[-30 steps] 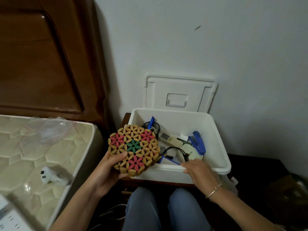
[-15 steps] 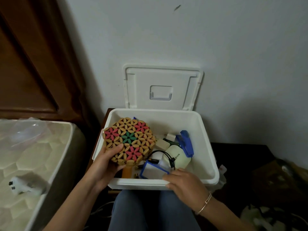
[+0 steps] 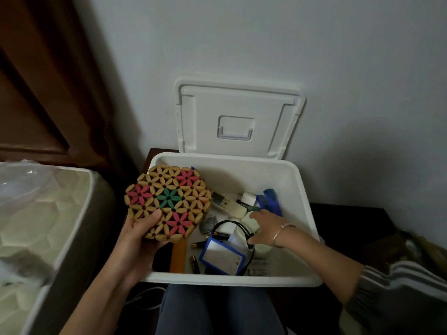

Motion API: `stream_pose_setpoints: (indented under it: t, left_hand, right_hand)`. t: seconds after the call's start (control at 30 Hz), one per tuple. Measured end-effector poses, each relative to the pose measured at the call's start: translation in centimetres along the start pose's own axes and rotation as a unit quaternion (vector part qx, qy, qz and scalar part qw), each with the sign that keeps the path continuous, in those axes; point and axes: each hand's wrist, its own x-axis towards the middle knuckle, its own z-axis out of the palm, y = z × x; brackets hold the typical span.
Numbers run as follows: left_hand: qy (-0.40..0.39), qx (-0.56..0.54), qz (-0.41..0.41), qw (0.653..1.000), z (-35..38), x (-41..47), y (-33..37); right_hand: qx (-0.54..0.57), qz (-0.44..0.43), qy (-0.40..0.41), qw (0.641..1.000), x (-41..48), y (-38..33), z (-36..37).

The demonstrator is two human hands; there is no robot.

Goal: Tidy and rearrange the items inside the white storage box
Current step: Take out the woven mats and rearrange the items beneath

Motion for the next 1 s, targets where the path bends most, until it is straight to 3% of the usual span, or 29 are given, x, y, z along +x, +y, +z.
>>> stream_pose_setpoints:
  t: [0.17, 0.5, 0.77, 1.0]
  left_hand:
    - [0.009, 0.002, -0.001, 1.0, 0.1, 0.1, -0.1]
    - [0.017, -0.013, -0.006, 1.0, -0.1, 0.6, -0.4]
    - [0.019, -0.019, -0.002, 1.0, -0.3, 0.7, -0.4]
    - [0.024, -0.032, 0.005, 0.999, -0.6, 0.7, -0.7]
  right_hand:
    - [-0.033, 0.073, -0.09, 0.993, 2.6, -0.7, 0.6]
    - [-0.067, 0.087, -0.07, 0.992, 3.0, -0.2, 1.6]
    - [0.045, 0.103, -0.087, 0.99, 3.9, 0.9, 0.5]
    - [0.024, 0.096, -0.045, 0.994, 3.9, 0.4, 1.7]
